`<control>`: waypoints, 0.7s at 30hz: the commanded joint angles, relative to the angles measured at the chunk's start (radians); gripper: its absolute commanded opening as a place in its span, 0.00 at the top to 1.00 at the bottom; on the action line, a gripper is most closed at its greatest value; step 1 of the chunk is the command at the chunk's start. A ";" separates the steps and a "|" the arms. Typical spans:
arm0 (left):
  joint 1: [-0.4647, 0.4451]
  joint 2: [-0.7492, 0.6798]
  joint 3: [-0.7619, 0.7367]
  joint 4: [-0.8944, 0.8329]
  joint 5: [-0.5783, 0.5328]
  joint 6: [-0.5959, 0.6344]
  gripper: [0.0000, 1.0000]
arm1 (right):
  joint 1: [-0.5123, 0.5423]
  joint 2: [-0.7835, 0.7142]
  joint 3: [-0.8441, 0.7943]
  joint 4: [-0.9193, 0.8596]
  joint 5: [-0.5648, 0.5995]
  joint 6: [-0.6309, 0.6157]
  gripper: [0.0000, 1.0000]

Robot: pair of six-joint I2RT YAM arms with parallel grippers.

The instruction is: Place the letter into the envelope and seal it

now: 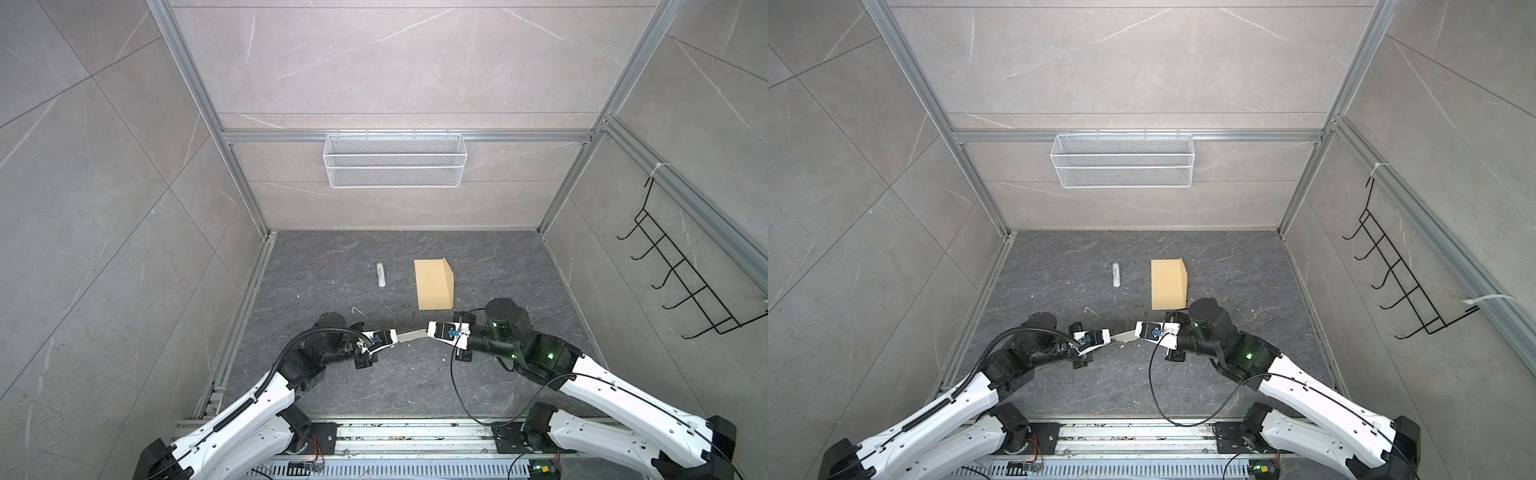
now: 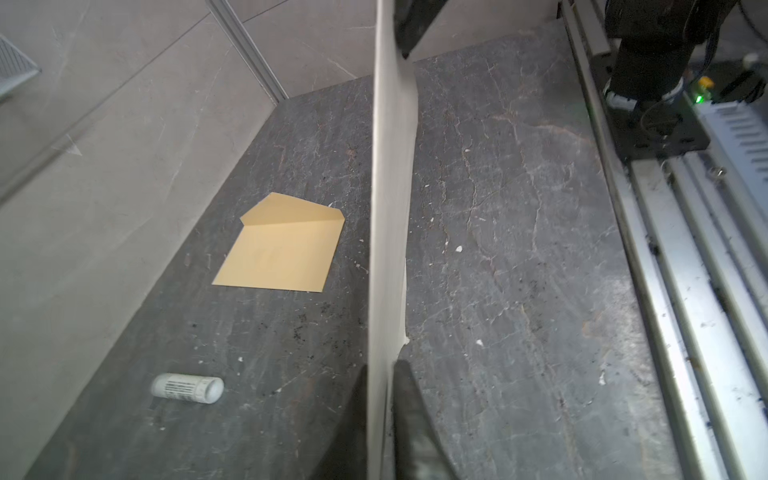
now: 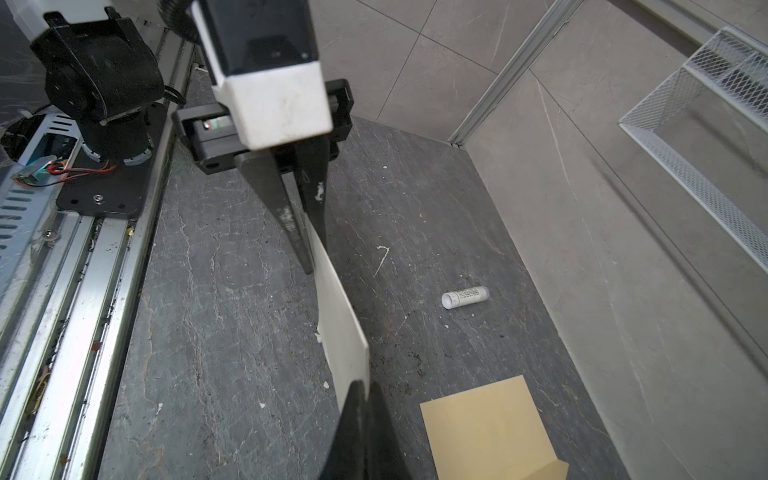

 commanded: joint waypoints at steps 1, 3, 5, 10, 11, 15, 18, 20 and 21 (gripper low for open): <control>0.006 -0.003 0.041 0.021 0.056 0.000 0.76 | -0.002 0.014 0.001 -0.020 0.003 -0.010 1.00; 0.006 0.003 0.068 0.019 0.081 0.003 0.73 | -0.002 0.029 0.007 -0.022 -0.001 -0.010 1.00; 0.005 0.013 0.094 0.015 0.106 0.010 0.72 | -0.002 0.042 0.011 -0.021 -0.006 -0.011 1.00; 0.006 0.063 0.149 -0.001 0.162 0.024 0.73 | -0.002 0.066 0.015 -0.011 -0.019 -0.009 1.00; 0.005 0.076 0.157 -0.002 0.173 0.025 0.74 | -0.003 0.069 0.015 -0.008 -0.021 -0.009 1.00; 0.006 0.126 0.182 0.003 0.210 0.027 0.77 | -0.003 0.083 0.019 -0.001 -0.032 -0.005 1.00; 0.005 0.157 0.198 0.002 0.235 0.027 0.84 | -0.003 0.091 0.019 0.007 -0.035 -0.005 1.00; 0.005 0.172 0.205 0.003 0.243 0.029 0.88 | -0.002 0.092 0.019 0.010 -0.038 -0.005 1.00; 0.006 0.179 0.206 0.002 0.246 0.030 0.90 | -0.002 0.093 0.018 0.012 -0.038 -0.005 1.00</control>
